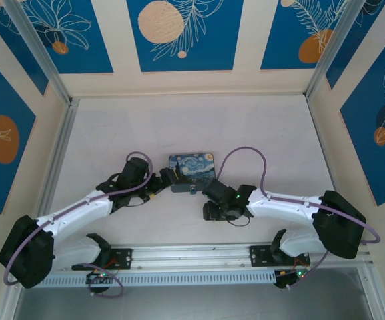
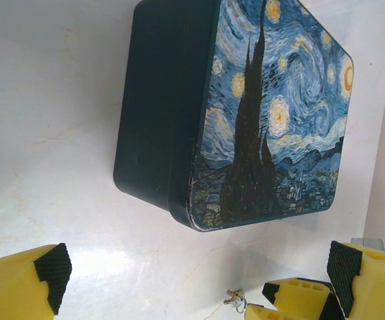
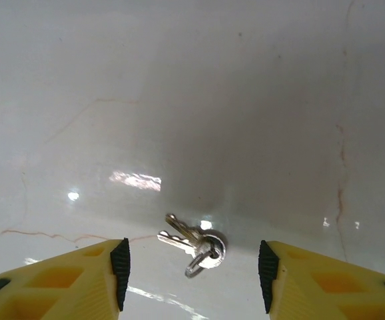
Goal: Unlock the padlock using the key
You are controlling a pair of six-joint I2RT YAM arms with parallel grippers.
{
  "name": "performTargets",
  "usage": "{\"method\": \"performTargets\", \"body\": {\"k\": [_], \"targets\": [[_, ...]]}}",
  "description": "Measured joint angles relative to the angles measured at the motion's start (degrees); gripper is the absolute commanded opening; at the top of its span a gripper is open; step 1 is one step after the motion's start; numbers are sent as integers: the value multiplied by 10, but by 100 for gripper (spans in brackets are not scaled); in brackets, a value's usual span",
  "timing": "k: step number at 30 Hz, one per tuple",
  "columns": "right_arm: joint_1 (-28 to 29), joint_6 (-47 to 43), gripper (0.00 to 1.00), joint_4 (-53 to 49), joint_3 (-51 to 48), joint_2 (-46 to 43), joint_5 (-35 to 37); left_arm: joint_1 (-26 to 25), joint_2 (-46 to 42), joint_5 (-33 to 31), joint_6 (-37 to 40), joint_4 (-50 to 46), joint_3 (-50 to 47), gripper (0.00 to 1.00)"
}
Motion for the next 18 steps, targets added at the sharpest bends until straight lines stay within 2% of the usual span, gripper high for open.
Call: {"method": "performTargets", "body": {"k": [10, 18], "targets": [[8, 19, 45, 10, -10, 35, 6, 0, 17, 0, 0, 0, 1, 100], [2, 31, 28, 8, -10, 38, 10, 0, 21, 0, 5, 0, 3, 100]]}}
